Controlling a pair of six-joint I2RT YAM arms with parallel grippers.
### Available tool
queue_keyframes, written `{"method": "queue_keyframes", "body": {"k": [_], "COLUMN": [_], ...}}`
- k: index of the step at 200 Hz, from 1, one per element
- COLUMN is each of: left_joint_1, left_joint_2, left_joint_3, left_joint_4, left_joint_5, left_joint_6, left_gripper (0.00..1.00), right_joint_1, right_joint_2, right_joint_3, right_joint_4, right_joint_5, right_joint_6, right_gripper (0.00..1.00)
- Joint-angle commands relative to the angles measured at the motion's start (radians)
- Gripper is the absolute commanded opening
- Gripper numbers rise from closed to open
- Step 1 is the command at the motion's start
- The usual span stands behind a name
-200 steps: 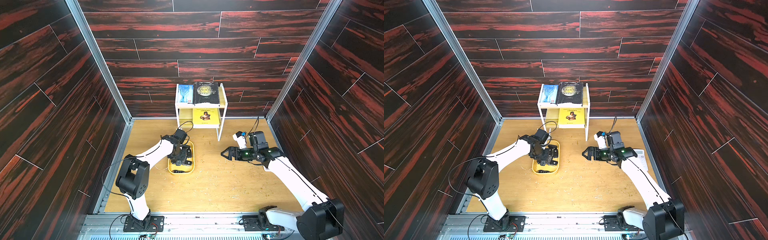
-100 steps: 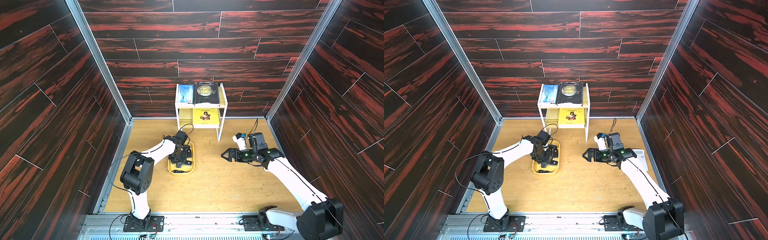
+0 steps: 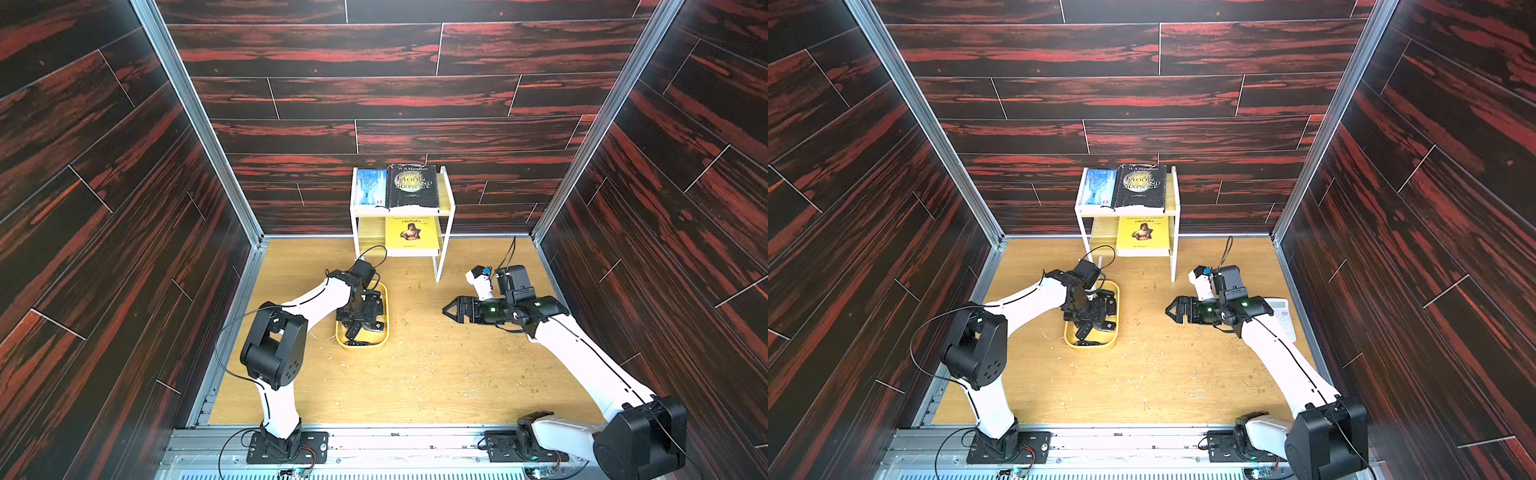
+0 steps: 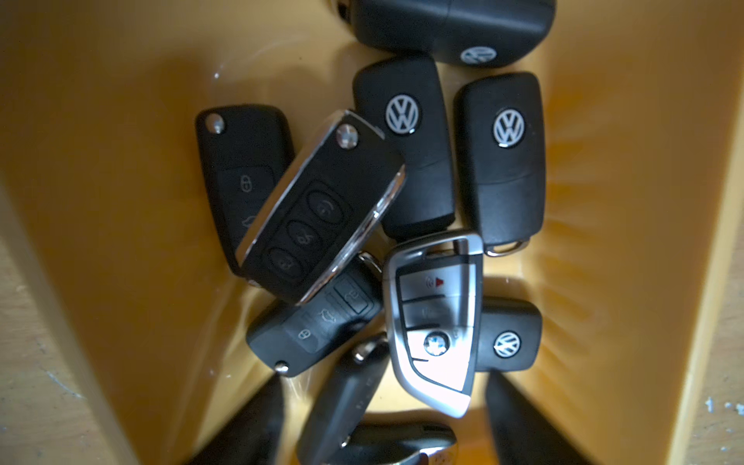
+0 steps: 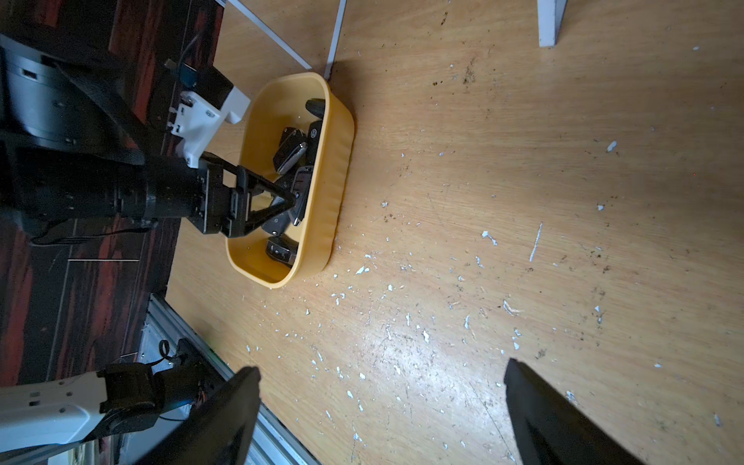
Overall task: Place the car key into the storage box
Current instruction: Place the car key in the storage box, then reset both arms
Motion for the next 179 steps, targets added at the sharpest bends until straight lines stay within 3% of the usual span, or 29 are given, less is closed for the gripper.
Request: {"method": "queue_keyframes", "body": {"k": [1, 22, 40, 73, 95, 103, 115, 126, 145, 161, 179], "left_joint_1": [0.006, 0.004, 0.006, 0.006, 0.006, 0.006, 0.006, 0.007, 0.007, 0.009, 0.016], "left_joint_2": [-0.056, -0.162, -0.256, -0.362, -0.449, -0.516, -0.647, -0.791, -1.032, -1.167, -1.168], "left_joint_3": [0.018, -0.025, -0.022, 0.108, 0.201, 0.187, 0.107, -0.032, -0.313, -0.533, -0.661], "left_joint_4": [-0.003, 0.083, 0.115, -0.021, -0.142, -0.109, 0.011, 0.249, 0.558, 0.827, 0.862], "left_joint_5": [0.022, 0.061, -0.006, -0.244, -0.433, -0.492, -0.469, -0.392, -0.231, -0.384, -0.552], "left_joint_6": [0.004, 0.027, 0.026, 0.012, 0.008, 0.031, 0.135, 0.279, 0.481, 0.438, 0.477], "left_gripper": [1.00, 1.00, 1.00, 1.00, 1.00, 1.00, 1.00, 1.00, 1.00, 1.00, 1.00], "right_joint_1": [-0.001, -0.001, -0.001, -0.001, -0.001, -0.002, -0.001, -0.001, -0.002, -0.002, -0.002], "right_joint_2": [0.000, 0.002, 0.007, -0.001, 0.034, 0.065, 0.088, 0.056, -0.180, -0.380, -0.534], "right_joint_3": [0.001, 0.003, 0.020, 0.099, 0.183, 0.233, 0.290, 0.303, 0.186, -0.019, -0.318], "right_joint_4": [-0.013, 0.004, 0.013, -0.020, -0.059, -0.107, -0.159, -0.160, 0.032, 0.296, 0.636], "right_joint_5": [0.010, 0.019, 0.025, 0.148, 0.152, 0.171, 0.234, 0.313, 0.471, 0.636, 0.844], "right_joint_6": [-0.017, -0.016, -0.017, -0.007, -0.019, -0.027, -0.025, -0.026, -0.068, -0.137, -0.140], "right_gripper": [0.99, 0.98, 0.99, 0.99, 0.98, 0.99, 0.99, 0.99, 0.99, 0.99, 0.98]}}
